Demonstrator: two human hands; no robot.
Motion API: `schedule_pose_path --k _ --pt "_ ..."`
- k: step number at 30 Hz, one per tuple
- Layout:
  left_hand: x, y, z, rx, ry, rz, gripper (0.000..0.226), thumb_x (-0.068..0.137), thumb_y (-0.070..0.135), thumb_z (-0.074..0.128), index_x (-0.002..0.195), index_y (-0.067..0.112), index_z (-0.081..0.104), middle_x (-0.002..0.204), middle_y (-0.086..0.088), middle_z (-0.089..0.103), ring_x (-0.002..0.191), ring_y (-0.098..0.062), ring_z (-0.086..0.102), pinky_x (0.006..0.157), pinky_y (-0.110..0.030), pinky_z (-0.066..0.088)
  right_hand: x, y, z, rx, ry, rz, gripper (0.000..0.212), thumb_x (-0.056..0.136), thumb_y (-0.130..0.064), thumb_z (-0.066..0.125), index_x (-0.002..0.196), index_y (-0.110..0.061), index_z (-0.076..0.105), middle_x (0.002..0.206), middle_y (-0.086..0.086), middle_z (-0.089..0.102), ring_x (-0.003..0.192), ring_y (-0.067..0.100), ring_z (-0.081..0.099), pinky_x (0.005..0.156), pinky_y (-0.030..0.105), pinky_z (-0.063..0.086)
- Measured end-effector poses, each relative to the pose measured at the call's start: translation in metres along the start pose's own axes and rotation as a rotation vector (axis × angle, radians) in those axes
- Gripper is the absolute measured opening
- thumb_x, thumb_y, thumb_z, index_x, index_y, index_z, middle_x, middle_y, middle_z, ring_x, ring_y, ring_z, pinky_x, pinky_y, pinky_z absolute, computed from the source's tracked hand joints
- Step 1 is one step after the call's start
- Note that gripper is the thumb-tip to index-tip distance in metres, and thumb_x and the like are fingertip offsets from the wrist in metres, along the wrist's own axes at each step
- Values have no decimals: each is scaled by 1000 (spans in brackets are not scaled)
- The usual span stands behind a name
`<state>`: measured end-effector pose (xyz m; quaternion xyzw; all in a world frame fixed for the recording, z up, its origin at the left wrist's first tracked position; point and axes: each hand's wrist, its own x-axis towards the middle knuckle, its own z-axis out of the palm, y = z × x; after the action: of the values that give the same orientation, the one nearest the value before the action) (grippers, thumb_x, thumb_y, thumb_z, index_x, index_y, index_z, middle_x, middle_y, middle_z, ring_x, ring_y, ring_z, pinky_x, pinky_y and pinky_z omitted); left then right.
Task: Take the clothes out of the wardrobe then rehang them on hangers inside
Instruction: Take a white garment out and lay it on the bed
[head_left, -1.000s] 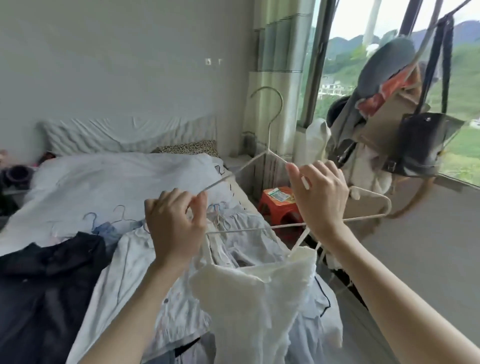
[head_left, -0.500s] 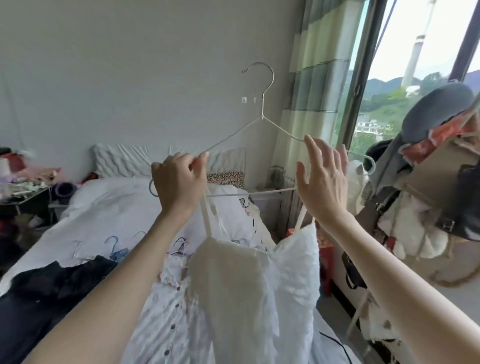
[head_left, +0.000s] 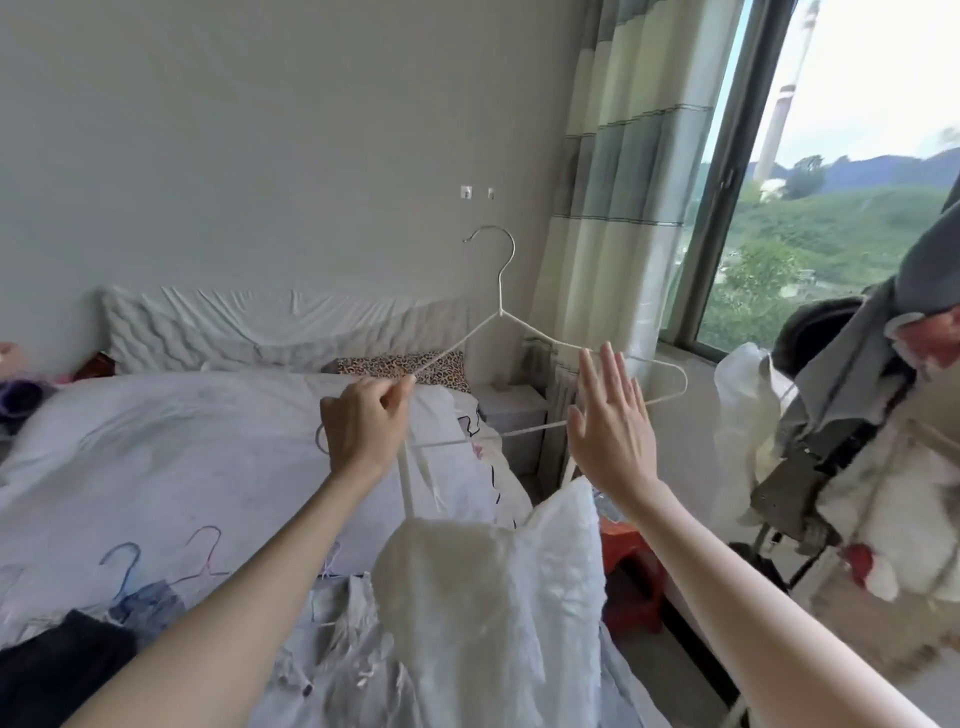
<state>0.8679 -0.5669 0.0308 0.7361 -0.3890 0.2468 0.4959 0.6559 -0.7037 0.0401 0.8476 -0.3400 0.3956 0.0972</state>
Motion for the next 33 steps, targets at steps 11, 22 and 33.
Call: schedule_pose_path --k 11,22,33 --pt "-44 -133 165 84 -389 -238 40 94 32 50 62 10 60 72 -4 62 79 -27 57 81 -34 33 -29 49 207 35 -369 108 65 90 -12 47 148 -13 19 156 12 11 144 25 9 117 43 14" --pt "-132 -288 322 205 -606 -367 54 83 51 40 64 6 62 64 -17 61 72 -36 59 67 -35 38 -116 87 426 144 -643 224 63 92 -15 47 148 -14 17 156 10 11 144 25 8 116 39 12" --pt "-192 -370 387 512 -890 -71 62 83 51 30 133 16 44 137 -10 41 124 -27 34 98 -45 20 -247 81 482 121 -779 275 58 91 -38 32 142 -12 34 147 19 33 137 39 27 108 50 23"
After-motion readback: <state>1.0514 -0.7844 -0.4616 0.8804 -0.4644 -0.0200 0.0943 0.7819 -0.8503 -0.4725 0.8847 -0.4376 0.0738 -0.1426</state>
